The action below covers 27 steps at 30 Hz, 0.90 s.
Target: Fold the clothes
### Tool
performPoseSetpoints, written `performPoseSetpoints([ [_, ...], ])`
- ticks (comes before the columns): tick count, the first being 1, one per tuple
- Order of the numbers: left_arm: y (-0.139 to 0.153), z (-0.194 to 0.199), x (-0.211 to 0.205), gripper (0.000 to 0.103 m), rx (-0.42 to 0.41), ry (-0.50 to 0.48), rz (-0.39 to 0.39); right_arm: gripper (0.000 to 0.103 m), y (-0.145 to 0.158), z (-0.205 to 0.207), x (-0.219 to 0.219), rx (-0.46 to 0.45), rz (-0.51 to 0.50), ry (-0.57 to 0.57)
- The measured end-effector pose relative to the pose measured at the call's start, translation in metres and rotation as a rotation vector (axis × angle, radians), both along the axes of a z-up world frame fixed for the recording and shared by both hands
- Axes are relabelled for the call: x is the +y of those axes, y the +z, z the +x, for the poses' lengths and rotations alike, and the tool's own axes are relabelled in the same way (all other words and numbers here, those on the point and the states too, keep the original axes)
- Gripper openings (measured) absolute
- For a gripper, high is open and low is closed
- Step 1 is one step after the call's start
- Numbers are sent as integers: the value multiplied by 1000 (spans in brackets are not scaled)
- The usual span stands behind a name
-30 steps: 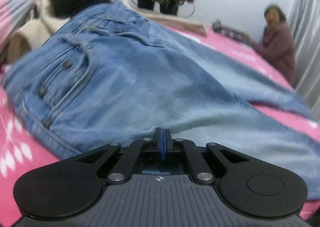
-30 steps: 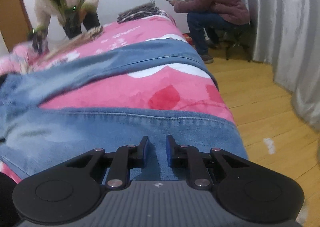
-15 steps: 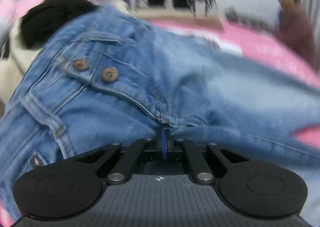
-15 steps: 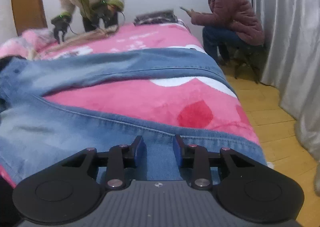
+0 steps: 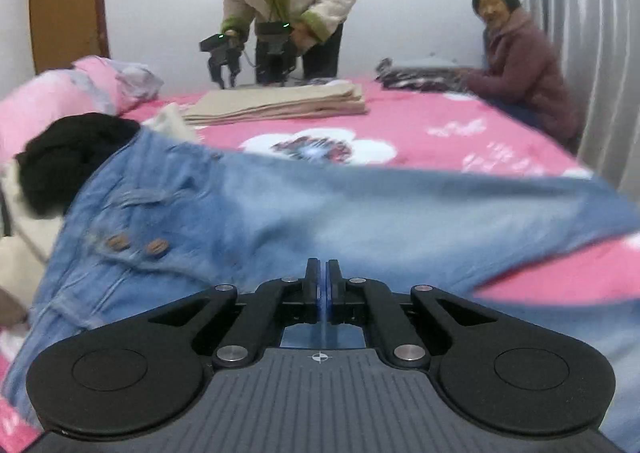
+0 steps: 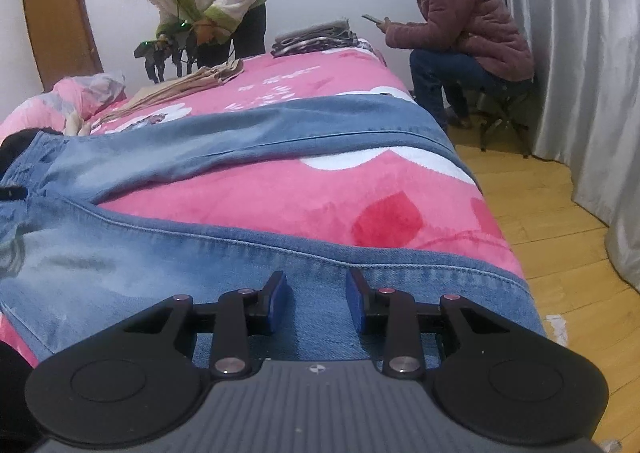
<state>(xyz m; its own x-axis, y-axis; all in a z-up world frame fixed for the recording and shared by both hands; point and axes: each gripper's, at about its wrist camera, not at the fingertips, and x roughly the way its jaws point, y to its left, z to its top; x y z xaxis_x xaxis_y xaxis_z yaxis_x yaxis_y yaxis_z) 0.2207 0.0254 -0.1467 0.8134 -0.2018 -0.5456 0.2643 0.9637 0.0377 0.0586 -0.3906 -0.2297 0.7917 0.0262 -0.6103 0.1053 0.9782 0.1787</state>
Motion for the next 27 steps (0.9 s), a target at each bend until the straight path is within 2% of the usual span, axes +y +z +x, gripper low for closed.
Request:
performPoseSetpoints([
  [2, -13, 23, -10, 4, 90, -6, 63, 34, -2, -1, 0, -11, 0, 1],
  [3, -39, 47, -16, 5, 239, -2, 148, 34, -2, -2, 0, -15, 1, 1],
  [4, -61, 59, -14, 4, 308, 0, 138, 34, -3, -2, 1, -17, 0, 1],
  [5, -63, 60, -7, 4, 285, 39, 59, 34, -3, -2, 1, -19, 0, 0],
  [6, -64, 64, 5, 4, 314, 105, -60, 34, -3, -2, 2, -20, -2, 0],
  [7, -64, 65, 14, 4, 336, 141, -141, 34, -3, -2, 2, -19, -5, 1],
  [8, -62, 66, 18, 4, 350, 133, -161, 34, -3, -2, 2, -19, -8, 1],
  [12, -29, 64, 15, 4, 424, 45, -52, 34, -2, -2, 2, -18, -16, 4],
  [13, -13, 62, 15, 5, 414, 38, -28, 35, -3, -2, 1, -21, -11, 5],
  [14, 6, 57, 17, 6, 362, 36, -14, 34, -3, -3, 0, -24, -6, 5],
  [16, 43, 47, 25, 28, 219, 41, -7, 34, -5, -5, 0, -36, -3, 2],
  [17, 56, 42, 29, 31, 167, 42, -12, 34, -5, -6, 1, -43, -4, -1],
  [20, 73, 40, 41, 32, 82, 60, -38, 35, -7, -8, 1, -56, -7, -3],
  [22, 50, 50, 53, 33, 129, 91, -79, 35, -7, -9, 0, -63, 5, -4],
  [23, 27, 54, 56, 33, 199, 113, -91, 35, -8, -9, -2, -66, 14, -5],
  [24, -6, 62, 58, 34, 310, 136, -83, 35, -8, -9, -2, -68, 21, -5],
  [25, -43, 60, 59, 35, 378, 146, -51, 35, -9, -9, -3, -70, 27, -6],
  [26, -52, 46, 56, 35, 280, 111, -6, 35, -9, -9, -4, -71, 33, -7],
  [27, -52, 37, 48, 35, 228, 99, 48, 35, -9, -9, -4, -71, 30, -8],
])
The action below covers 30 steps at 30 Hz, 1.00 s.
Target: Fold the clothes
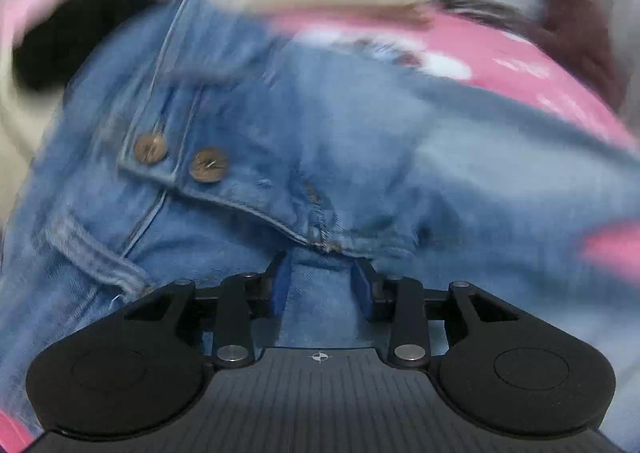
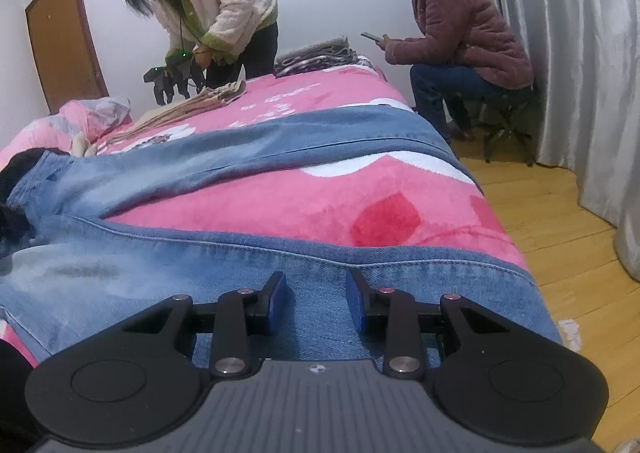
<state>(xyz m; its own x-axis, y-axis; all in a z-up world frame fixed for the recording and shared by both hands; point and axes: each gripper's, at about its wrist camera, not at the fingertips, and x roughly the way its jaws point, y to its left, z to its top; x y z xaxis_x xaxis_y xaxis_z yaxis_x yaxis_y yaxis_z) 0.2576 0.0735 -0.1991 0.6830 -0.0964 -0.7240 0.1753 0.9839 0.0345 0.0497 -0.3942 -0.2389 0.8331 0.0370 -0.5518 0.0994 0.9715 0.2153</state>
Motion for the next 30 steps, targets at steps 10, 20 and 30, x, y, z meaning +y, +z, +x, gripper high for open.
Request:
performPoseSetpoints([
  [10, 79, -40, 31, 27, 85, 34, -72, 35, 0, -2, -2, -9, 19, -4],
  [20, -30, -103, 41, 28, -184, 44, -59, 35, -1, -3, -5, -21, 57, -7],
  [30, -31, -100, 37, 29, -202, 45, -38, 35, -1, -6, 4, -25, 13, -20],
])
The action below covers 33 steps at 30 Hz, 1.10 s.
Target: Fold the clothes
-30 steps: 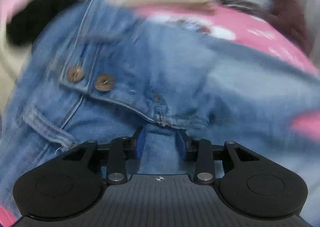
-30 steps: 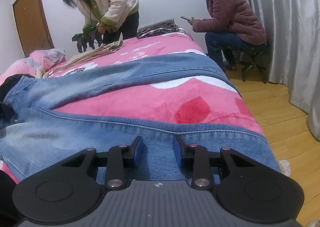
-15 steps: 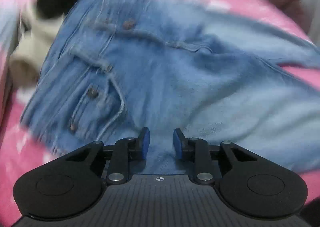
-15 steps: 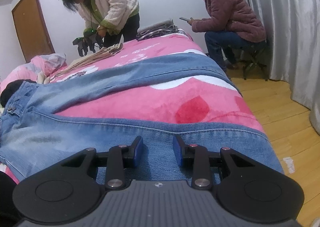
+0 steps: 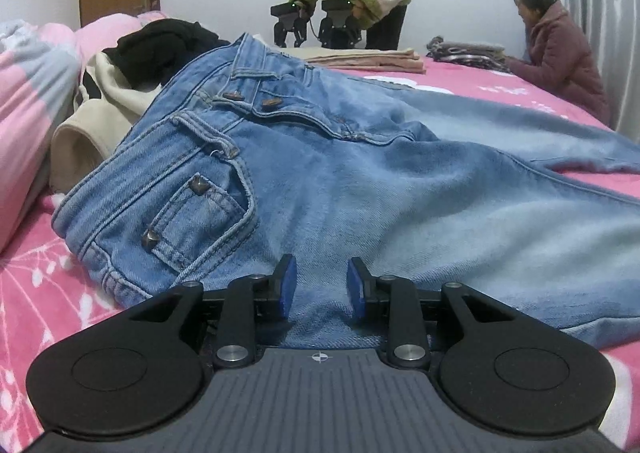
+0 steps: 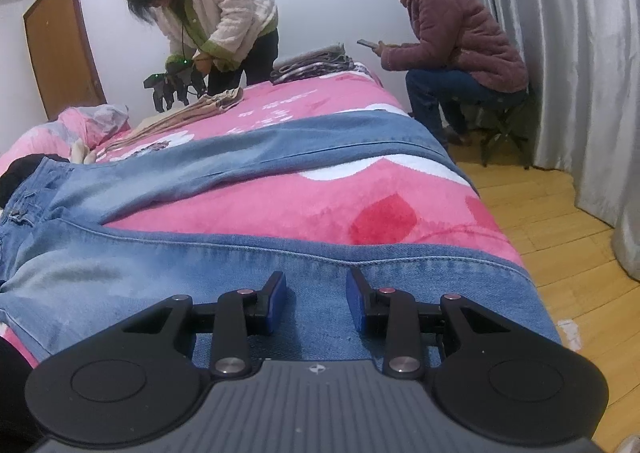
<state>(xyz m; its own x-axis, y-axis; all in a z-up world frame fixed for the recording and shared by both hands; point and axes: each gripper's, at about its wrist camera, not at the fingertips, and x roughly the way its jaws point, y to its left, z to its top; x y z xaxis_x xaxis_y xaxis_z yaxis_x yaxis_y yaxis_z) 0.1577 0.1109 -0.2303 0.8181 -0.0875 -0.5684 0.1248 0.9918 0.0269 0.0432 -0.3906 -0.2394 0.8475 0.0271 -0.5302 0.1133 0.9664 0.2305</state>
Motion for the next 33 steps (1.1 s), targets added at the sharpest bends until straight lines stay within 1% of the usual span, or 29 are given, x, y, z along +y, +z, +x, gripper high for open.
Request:
performPoseSetpoints([
  [2, 0, 1, 2, 29, 2, 0, -11, 35, 0, 0, -1, 2, 5, 0],
  [9, 2, -14, 4, 29, -14, 2, -13, 35, 2, 4, 4, 20, -29, -7],
  [12, 1, -13, -1, 29, -22, 2, 22, 35, 6, 9, 7, 45, -43, -28],
  [13, 2, -11, 0, 29, -15, 1, 20, 35, 12, 12, 10, 67, -37, -58],
  [15, 2, -10, 1, 29, -14, 1, 11, 39, 24, 14, 10, 73, 52, -123],
  [16, 0, -11, -1, 29, -20, 3, 26, 42, 28, 15, 9, 67, 98, -137],
  [17, -1, -11, -4, 30, -27, 5, 43, 42, 31, 16, 7, 60, 137, -136],
  [18, -1, -11, -7, 30, -31, 7, 70, 42, 32, 19, 7, 66, 148, -137],
  [20, -2, -12, -9, 30, -34, 8, 84, 42, 23, 31, 10, 146, 54, -139],
  [21, -2, -12, -9, 30, -34, 9, 80, 42, 16, 32, 13, 147, 2, -120],
  [23, -1, -10, -9, 31, -27, 10, 89, 42, 8, 27, 20, 107, -59, -104],
  [26, 11, -2, -14, 31, 28, 8, 131, 43, 6, 28, 21, 97, -66, -110],
  [27, 19, 2, -15, 31, 48, 15, 123, 42, 6, 29, 20, 100, -62, -110],
  [28, 30, 3, -14, 31, 38, 19, 74, 42, 7, 29, 20, 103, -62, -108],
  [31, 58, -3, -10, 34, -80, 48, -121, 42, 5, 26, 23, 87, -74, -115],
  [32, 59, -3, -11, 35, -100, 48, -166, 42, 4, 25, 25, 80, -82, -120],
  [33, 53, 1, -14, 36, -85, 36, -165, 42, 4, 24, 27, 76, -92, -124],
])
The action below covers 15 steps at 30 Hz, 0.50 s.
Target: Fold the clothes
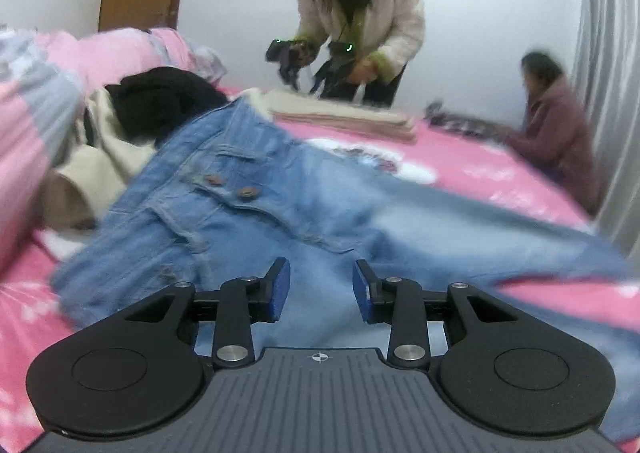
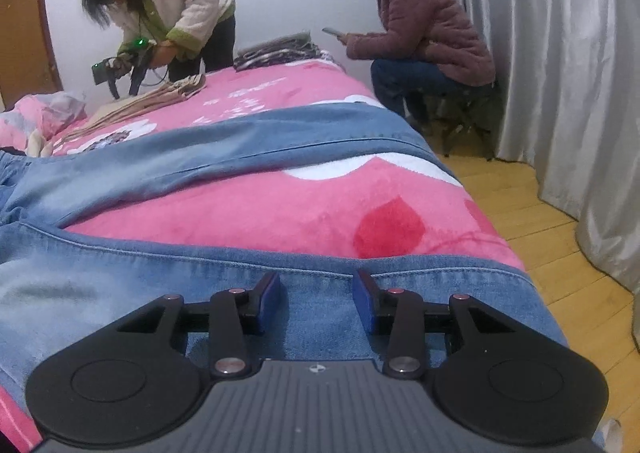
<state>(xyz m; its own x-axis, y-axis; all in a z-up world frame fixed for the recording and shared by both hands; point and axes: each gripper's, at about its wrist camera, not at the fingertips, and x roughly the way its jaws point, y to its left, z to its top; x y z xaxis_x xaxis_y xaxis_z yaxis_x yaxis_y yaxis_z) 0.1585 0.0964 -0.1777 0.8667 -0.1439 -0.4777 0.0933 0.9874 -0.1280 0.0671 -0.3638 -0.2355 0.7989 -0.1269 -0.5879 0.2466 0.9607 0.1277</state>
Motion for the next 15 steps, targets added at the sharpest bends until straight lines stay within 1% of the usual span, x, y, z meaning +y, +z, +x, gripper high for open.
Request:
performPoseSetpoints([
  [1, -18, 10, -10, 36, 88, 23, 104, 42, 0, -1, 2, -2, -7, -3],
  [2, -36, 18, -19, 38, 158, 42, 206, 43, 1, -1, 2, 0, -3, -3],
  [3, -52, 12, -26, 38, 114, 41, 286, 43, 2, -1, 1, 4, 7, -3],
  [4, -57, 1, -34, 38, 46, 60, 337, 43, 2, 0, 0, 9, 18, -3],
  [6, -58, 0, -45, 38, 41, 67, 410, 43, 4, -3, -3, 15, 42, -1],
  [7, -57, 1, -42, 38, 48, 64, 390, 43, 6, -3, -4, 19, 48, -5],
  [9, -55, 2, -31, 38, 57, 60, 319, 43, 16, -3, -4, 30, 47, -20],
  [10, -55, 1, -28, 39, 53, 60, 303, 43, 22, -4, -3, 14, 52, -30],
  [11, -56, 1, -29, 39, 50, 61, 310, 43, 27, -7, -3, -26, 56, -40],
  [12, -56, 1, -33, 39, 49, 63, 332, 44, 31, -8, -2, -63, 40, -48],
  [13, -56, 1, -36, 39, 47, 65, 351, 51, 25, -6, -4, -65, 27, -51],
  [15, -57, 0, -38, 39, 46, 66, 360, 56, 0, 5, -10, -14, 24, -46],
])
